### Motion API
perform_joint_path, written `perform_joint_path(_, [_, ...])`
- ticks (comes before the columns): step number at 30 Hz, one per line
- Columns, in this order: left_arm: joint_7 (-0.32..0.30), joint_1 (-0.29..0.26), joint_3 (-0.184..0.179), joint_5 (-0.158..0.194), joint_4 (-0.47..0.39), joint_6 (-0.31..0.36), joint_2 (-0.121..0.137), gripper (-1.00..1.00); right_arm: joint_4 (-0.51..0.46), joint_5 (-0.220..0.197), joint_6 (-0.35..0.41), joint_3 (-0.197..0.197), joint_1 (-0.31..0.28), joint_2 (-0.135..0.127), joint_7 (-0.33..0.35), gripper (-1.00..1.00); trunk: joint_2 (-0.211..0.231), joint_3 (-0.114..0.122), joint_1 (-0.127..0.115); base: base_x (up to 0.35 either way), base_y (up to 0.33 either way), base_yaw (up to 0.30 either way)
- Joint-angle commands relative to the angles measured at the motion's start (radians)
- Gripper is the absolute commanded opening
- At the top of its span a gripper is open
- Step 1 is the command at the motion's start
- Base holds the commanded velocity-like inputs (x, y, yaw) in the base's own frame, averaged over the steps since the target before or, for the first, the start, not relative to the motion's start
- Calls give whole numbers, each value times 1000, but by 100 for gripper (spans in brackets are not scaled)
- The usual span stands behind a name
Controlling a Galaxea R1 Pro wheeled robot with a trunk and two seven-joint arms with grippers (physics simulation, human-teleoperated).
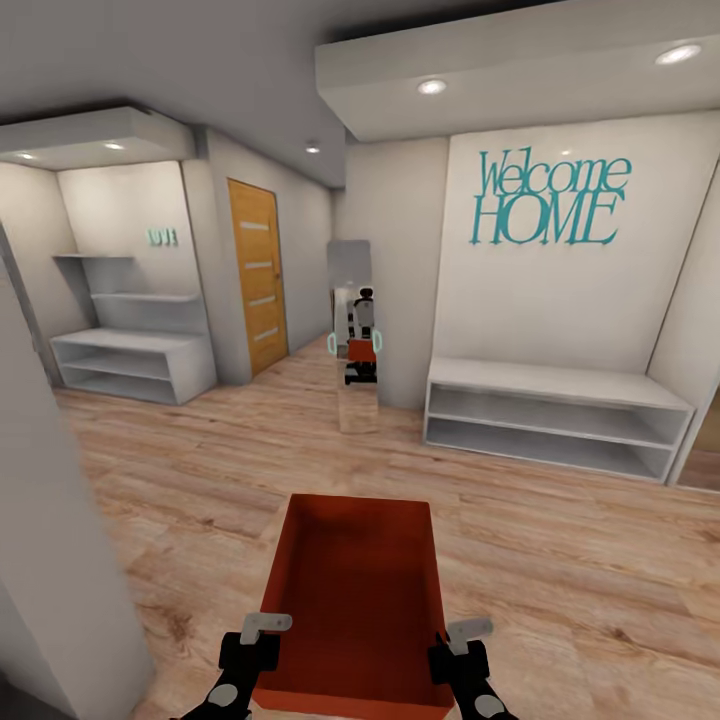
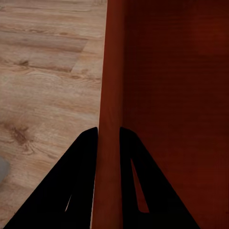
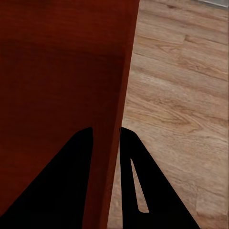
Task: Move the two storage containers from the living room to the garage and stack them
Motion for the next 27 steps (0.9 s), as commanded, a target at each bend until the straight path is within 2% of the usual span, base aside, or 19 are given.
perform_joint_path(1, [7,-1,40,40,-8,1,-2,-100,1,7,0,-17,0,0,-10,-100,-1,0,1,339,0,0])
perform_joint_path(12, [7,-1,40,39,-8,1,-2,-100,1,7,0,-16,0,0,-10,-100,-1,6,1,340,0,3])
perform_joint_path(19, [7,-1,40,40,-7,1,-2,-100,0,7,0,-17,0,0,-10,-100,-1,6,1,341,0,151])
perform_joint_path(27, [7,-1,40,39,-7,1,-2,-100,1,7,0,-17,0,0,-10,-100,-1,6,1,341,0,26])
